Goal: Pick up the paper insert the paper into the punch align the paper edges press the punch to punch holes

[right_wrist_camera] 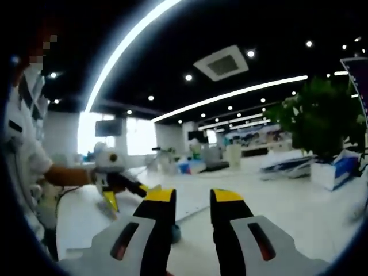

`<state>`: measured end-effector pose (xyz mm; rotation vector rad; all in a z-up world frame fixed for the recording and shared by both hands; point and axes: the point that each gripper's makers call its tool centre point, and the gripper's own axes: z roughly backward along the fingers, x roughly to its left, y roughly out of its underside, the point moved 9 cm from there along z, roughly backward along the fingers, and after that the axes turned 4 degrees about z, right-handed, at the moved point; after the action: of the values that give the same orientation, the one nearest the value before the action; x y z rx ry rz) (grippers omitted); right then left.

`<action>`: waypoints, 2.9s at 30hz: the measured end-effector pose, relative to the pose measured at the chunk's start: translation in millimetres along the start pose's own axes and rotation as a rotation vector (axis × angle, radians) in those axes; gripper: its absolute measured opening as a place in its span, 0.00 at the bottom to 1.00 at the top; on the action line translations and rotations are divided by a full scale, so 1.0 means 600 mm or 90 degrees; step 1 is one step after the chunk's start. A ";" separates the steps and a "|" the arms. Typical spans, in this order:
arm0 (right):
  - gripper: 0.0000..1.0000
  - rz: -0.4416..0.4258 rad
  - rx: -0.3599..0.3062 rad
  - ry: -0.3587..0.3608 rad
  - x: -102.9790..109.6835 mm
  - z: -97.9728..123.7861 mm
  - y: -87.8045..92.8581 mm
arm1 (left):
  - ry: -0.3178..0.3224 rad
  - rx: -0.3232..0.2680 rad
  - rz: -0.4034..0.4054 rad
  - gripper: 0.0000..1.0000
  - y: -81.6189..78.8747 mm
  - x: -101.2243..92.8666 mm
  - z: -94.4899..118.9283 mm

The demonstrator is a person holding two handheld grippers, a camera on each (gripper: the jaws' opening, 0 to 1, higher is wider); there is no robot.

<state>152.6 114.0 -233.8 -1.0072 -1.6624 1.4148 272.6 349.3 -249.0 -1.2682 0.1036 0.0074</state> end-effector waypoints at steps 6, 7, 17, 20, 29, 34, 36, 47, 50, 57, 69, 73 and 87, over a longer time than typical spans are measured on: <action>0.27 -0.003 0.006 0.008 -0.002 0.003 0.005 | 0.028 0.005 -0.013 0.54 -0.014 -0.013 -0.075; 0.27 -0.005 0.004 0.010 -0.003 0.004 0.005 | 0.033 0.003 -0.015 0.54 -0.017 -0.013 -0.085; 0.28 -0.010 0.007 0.016 -0.001 0.007 0.010 | 0.044 -0.019 0.000 0.53 -0.020 -0.011 -0.108; 0.29 -0.009 0.009 0.017 0.000 0.008 0.011 | 0.047 -0.020 0.000 0.53 -0.020 -0.012 -0.109; 0.29 -0.009 0.011 0.021 0.000 0.009 0.013 | 0.055 -0.018 -0.008 0.53 -0.016 -0.015 -0.128; 0.30 -0.009 0.017 0.022 0.000 0.008 0.014 | 0.060 -0.025 -0.001 0.52 -0.012 -0.014 -0.134; 0.30 -0.009 0.017 0.023 -0.001 0.008 0.014 | 0.060 -0.030 0.005 0.51 -0.007 -0.011 -0.135; 0.30 -0.005 0.029 0.025 -0.001 0.008 0.017 | 0.063 -0.037 -0.026 0.47 0.002 -0.018 -0.135; 0.31 -0.003 0.031 0.025 0.000 0.007 0.017 | 0.058 -0.036 -0.032 0.46 0.002 -0.017 -0.136; 0.31 -0.004 0.033 0.027 -0.002 0.007 0.017 | 0.059 -0.039 -0.038 0.34 0.001 -0.019 -0.136; 0.30 -0.002 0.038 0.033 0.000 0.004 0.016 | 0.061 -0.039 -0.026 0.31 -0.001 -0.014 -0.138; 0.30 -0.004 0.042 0.033 0.000 0.002 0.016 | 0.062 -0.040 -0.027 0.29 -0.002 -0.013 -0.138; 0.16 -0.010 0.033 0.015 0.003 0.000 0.009 | 0.069 -0.041 -0.030 0.25 -0.004 -0.010 -0.138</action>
<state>152.3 116.0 -239.2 -0.9768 -1.6043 1.4232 260.6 269.7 -270.4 -1.3357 0.1684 -0.0989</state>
